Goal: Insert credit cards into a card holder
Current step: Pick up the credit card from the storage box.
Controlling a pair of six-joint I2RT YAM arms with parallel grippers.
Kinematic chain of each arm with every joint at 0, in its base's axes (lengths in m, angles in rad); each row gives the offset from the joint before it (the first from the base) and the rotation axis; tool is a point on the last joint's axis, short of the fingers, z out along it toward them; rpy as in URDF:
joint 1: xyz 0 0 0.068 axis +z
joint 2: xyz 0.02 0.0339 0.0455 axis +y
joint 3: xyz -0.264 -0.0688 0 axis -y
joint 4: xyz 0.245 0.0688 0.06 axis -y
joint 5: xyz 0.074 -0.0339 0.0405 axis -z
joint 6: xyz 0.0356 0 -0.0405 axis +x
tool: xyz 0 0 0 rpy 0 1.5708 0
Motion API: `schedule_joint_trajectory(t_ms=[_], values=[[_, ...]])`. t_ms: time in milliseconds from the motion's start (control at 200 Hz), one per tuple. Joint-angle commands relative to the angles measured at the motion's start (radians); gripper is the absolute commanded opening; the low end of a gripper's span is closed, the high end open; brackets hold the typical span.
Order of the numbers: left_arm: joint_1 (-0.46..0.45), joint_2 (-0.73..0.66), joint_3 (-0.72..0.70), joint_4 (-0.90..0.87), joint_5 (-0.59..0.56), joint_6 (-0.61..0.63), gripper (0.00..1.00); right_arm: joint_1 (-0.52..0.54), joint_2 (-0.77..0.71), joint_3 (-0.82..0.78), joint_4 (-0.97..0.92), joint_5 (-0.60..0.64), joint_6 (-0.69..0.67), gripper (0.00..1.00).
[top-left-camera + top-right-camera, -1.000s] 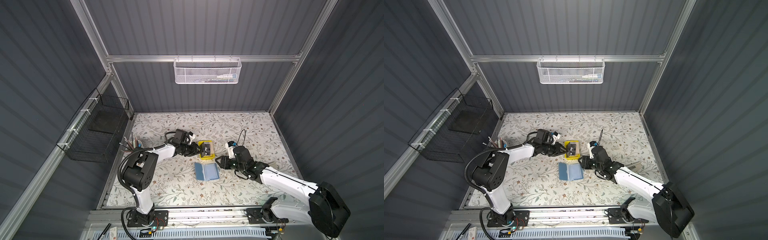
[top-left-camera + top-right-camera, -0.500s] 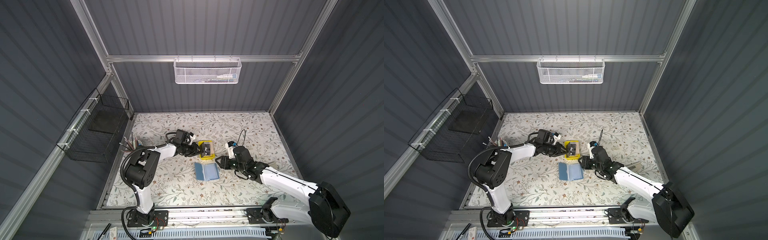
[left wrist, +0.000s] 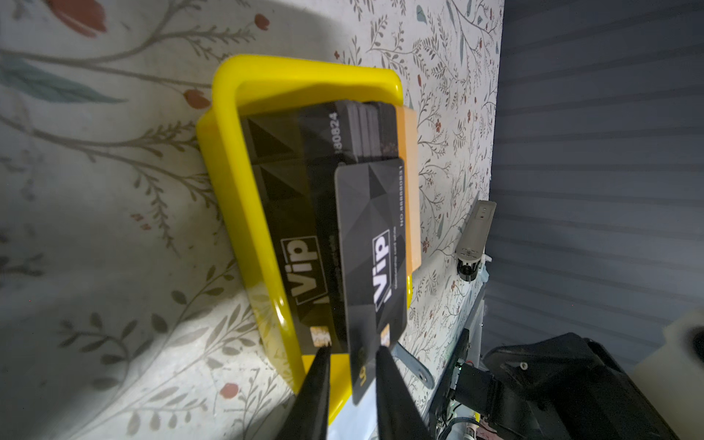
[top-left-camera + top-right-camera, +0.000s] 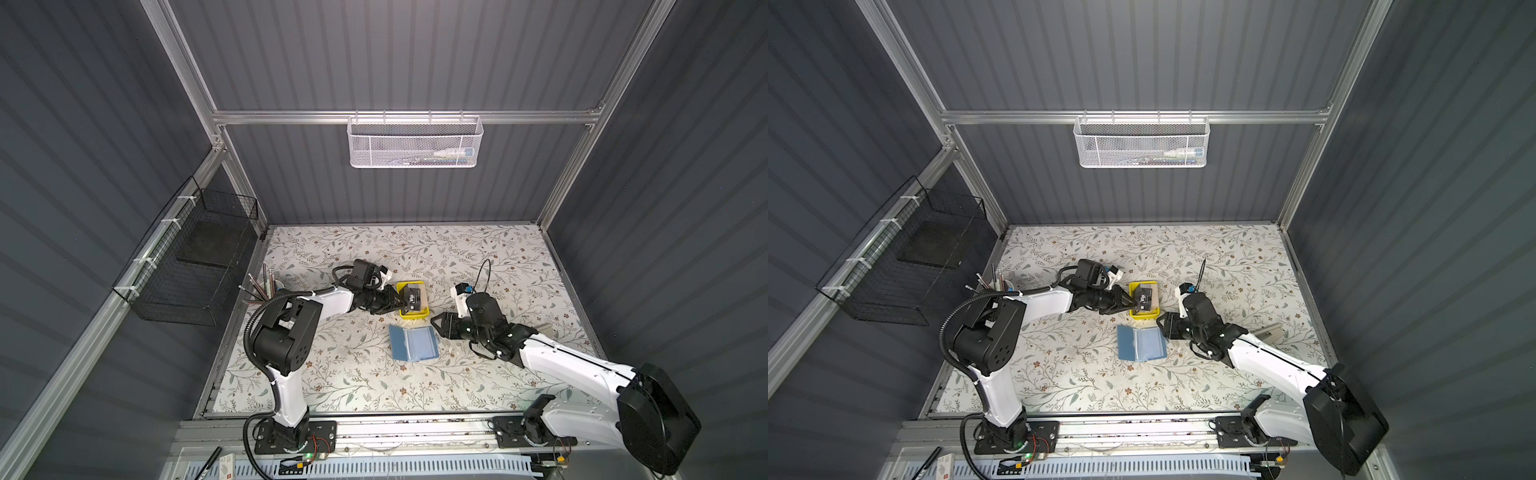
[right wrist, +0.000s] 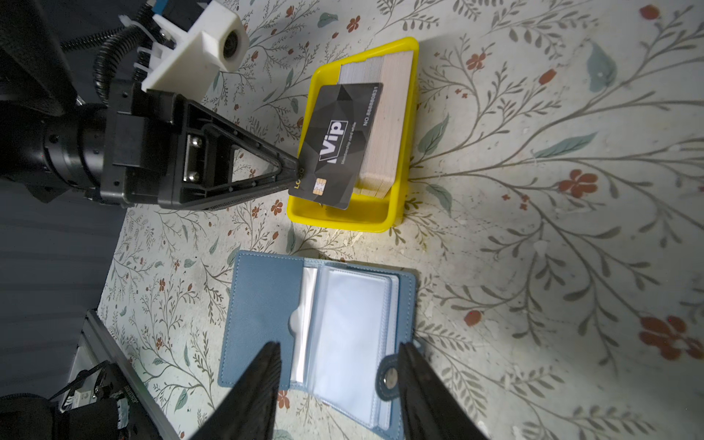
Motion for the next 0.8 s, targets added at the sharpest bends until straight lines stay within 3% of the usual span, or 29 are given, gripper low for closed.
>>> schedule_joint_trajectory(t_ms=[0, 796], values=[[0.002, 0.018, 0.025, 0.016, 0.03, -0.016, 0.23, -0.003, 0.009, -0.008, 0.001, 0.005, 0.009, 0.52], [0.002, -0.017, -0.004, 0.106, 0.04, -0.077, 0.04, -0.003, -0.007, -0.007, -0.013, 0.005, 0.008, 0.52]])
